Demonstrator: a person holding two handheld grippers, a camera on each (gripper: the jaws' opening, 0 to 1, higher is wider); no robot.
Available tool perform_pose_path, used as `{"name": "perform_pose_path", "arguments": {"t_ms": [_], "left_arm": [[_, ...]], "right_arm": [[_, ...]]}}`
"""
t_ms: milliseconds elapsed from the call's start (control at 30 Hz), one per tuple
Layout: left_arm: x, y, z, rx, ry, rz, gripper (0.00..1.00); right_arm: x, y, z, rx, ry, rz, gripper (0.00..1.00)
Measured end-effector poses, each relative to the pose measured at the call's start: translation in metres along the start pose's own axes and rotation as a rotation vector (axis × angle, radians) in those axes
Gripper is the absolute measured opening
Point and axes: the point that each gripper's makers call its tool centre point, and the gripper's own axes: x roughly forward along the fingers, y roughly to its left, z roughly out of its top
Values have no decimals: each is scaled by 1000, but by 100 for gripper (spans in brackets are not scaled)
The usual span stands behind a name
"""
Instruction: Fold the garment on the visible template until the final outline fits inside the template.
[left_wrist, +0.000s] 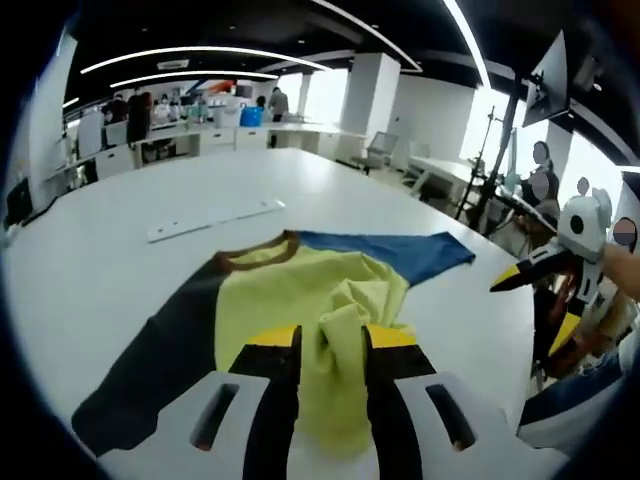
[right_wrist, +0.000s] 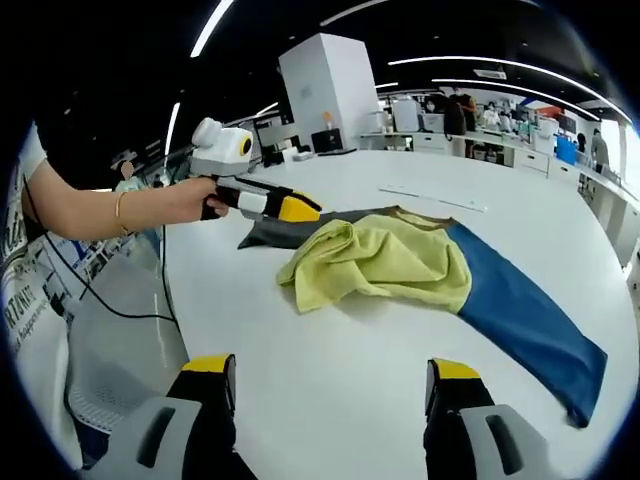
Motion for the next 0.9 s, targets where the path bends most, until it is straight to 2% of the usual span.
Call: {"name": "perform_pose_path", "arguments": {"t_ms": [100,367,667,900], "left_arm": [[-9,1,-5,-2,4,11,22],[-26,6,-25,-15,19,53,25],[-32,13,-56,-63,61,82,26],[-32,14,-71,-86,86,82,25]], "right_arm": [[4,1,1,2,4,1,70],[18,9,3,-5,13,24,69],[37,20,3,-28,28,58,66],[52,23,7,-60,30,67,62]]}}
